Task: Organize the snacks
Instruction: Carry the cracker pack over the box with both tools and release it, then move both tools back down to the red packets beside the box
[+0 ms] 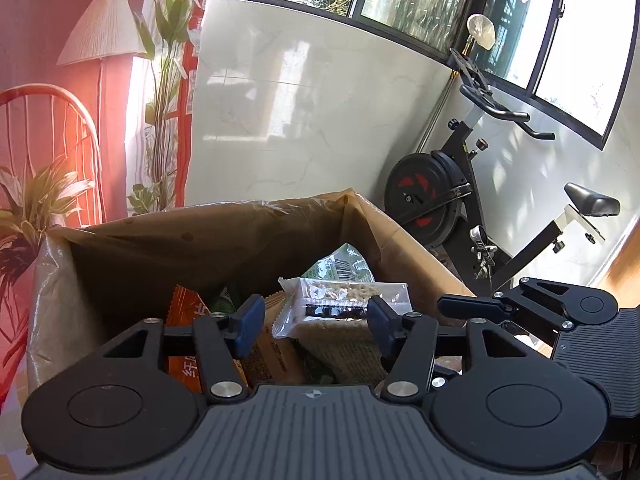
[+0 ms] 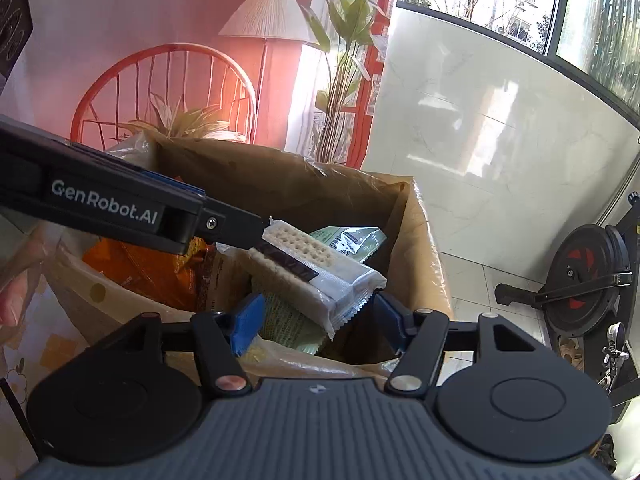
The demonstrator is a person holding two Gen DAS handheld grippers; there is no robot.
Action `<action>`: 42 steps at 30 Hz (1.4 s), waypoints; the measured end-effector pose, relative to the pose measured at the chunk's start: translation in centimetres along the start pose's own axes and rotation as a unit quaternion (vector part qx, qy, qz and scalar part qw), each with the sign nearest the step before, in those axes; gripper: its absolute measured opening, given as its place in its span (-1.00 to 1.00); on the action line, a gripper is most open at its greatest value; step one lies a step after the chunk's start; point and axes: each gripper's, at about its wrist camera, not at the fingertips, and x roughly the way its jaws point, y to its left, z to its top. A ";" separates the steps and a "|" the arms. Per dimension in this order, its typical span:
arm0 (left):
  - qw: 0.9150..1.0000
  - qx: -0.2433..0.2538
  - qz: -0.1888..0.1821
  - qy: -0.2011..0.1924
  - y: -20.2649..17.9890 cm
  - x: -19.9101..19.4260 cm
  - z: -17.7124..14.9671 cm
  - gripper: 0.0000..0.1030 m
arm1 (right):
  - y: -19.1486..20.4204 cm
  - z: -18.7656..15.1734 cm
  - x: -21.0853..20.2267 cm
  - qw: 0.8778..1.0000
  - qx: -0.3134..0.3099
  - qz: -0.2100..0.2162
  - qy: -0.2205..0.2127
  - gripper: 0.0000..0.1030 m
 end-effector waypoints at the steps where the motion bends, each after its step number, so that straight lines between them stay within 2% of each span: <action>1: 1.000 -0.001 0.000 -0.001 0.1 -0.6 -0.1 0.15 | 0.1 -0.3 -0.7 1.000 0.000 0.004 -0.007 0.26; 5: 1.000 0.003 0.014 -0.005 0.5 -3.3 -1.1 0.15 | 1.1 -1.1 -2.8 0.999 0.000 0.029 -0.024 0.27; 7: 0.999 0.021 0.024 -0.007 0.4 -5.1 -2.1 0.15 | 1.6 -1.9 -3.8 0.998 -0.002 0.052 -0.027 0.36; 10: 0.999 0.039 0.030 -0.017 0.4 -7.7 -3.8 0.15 | 2.5 -3.4 -5.0 0.997 -0.004 0.078 -0.030 0.38; 13: 0.999 0.022 0.022 -0.016 1.1 -9.7 -5.7 0.15 | 3.6 -5.4 -5.7 0.996 -0.006 0.086 -0.036 0.35; 16: 0.999 0.008 0.032 -0.014 1.9 -10.7 -7.8 0.15 | 4.6 -7.5 -5.6 0.995 -0.005 0.098 -0.030 0.32; 19: 0.999 0.004 0.037 -0.004 2.3 -10.5 -9.3 0.15 | 5.6 -9.6 -4.5 0.994 -0.008 0.108 -0.008 0.21; 23: 0.999 0.012 0.049 0.008 2.5 -9.7 -11.0 0.14 | 6.3 -11.8 -2.6 0.993 -0.012 0.120 0.017 0.19; 26: 0.998 -0.001 0.067 0.005 2.8 -9.2 -12.5 0.14 | 6.8 -13.2 -0.8 0.993 -0.029 0.114 0.028 0.19; 30: 0.995 -0.029 0.090 0.017 3.8 -7.4 -14.6 0.14 | 7.1 -14.9 2.2 0.990 -0.030 0.132 0.044 0.19; 36: 0.992 -0.037 0.117 0.039 5.2 -5.1 -16.3 0.14 | 6.4 -16.2 5.6 0.982 -0.010 0.175 0.064 0.23; 42: 0.989 -0.054 0.125 0.060 6.9 -3.3 -17.2 0.13 | 6.4 -16.4 7.7 0.974 -0.022 0.211 0.078 0.31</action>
